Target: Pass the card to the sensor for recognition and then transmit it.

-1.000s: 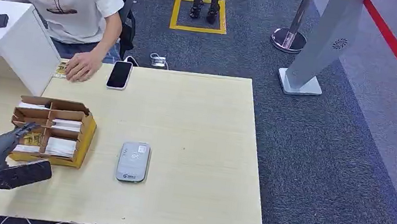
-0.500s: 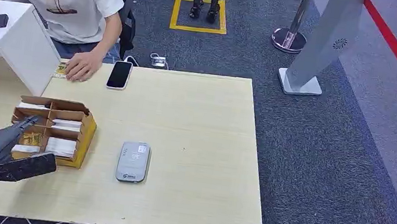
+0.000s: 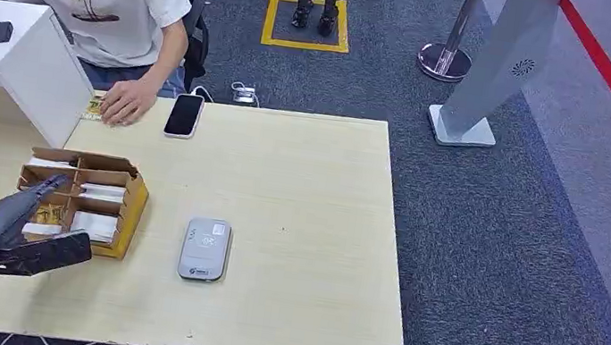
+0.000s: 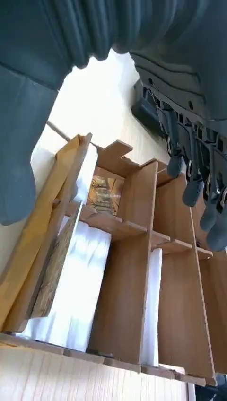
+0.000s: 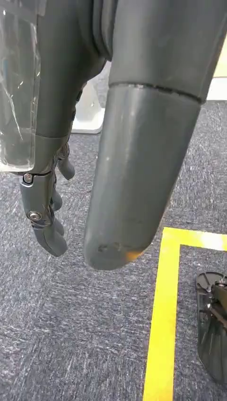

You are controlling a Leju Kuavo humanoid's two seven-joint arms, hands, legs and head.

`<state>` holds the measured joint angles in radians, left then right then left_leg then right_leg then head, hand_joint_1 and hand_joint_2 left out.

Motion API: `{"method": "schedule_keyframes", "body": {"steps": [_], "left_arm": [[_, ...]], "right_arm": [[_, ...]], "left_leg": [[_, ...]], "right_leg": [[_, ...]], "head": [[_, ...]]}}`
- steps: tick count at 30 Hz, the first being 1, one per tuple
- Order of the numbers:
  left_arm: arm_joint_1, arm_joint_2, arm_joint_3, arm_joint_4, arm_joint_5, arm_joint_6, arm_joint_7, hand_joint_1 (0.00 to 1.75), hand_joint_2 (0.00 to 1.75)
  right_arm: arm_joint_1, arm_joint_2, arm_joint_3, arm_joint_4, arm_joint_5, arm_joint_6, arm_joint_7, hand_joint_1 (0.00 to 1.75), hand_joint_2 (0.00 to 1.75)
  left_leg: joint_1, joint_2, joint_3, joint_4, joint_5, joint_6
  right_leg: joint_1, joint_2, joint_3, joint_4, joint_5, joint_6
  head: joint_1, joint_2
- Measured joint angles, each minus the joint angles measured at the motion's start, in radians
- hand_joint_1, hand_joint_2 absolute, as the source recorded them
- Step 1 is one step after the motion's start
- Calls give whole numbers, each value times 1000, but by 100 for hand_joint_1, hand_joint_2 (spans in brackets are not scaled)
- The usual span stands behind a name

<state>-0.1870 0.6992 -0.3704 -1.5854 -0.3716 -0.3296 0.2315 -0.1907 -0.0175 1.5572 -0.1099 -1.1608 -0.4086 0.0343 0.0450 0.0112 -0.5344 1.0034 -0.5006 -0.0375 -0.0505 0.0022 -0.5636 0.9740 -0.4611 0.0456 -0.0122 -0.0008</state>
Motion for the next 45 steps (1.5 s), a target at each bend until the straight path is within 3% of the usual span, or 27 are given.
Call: {"method": "schedule_keyframes", "body": {"steps": [7, 18, 32, 45], "left_arm": [[-40, -23, -14, 21, -10, -14, -8, 0, 175], [-97, -63, -99, 48, -8, -24, -34, 0, 175], [-109, -66, -154, 58, 33, -20, -41, 0, 175], [8, 98, -139, -85, 97, 5, 9, 0, 175]], "right_arm": [[-2, 2, 0, 0, 5, 0, 1, 0, 0], [-8, 3, 0, -2, 17, 2, 7, 0, 0], [-13, 3, 0, -2, 29, 3, 14, 0, 0], [-11, 3, 0, -2, 9, 2, 10, 0, 0]], "left_leg": [[0, 0, 0, 0, 0, 0], [0, 0, 0, 0, 0, 0], [0, 0, 0, 0, 0, 0], [0, 1, 0, 0, 0, 0]], "right_leg": [[0, 0, 0, 0, 1, 0], [0, 0, 0, 0, 1, 0], [0, 0, 0, 0, 1, 0], [0, 1, 0, 0, 1, 0]], "head": [[0, 0], [0, 0], [0, 0], [0, 0]]}}
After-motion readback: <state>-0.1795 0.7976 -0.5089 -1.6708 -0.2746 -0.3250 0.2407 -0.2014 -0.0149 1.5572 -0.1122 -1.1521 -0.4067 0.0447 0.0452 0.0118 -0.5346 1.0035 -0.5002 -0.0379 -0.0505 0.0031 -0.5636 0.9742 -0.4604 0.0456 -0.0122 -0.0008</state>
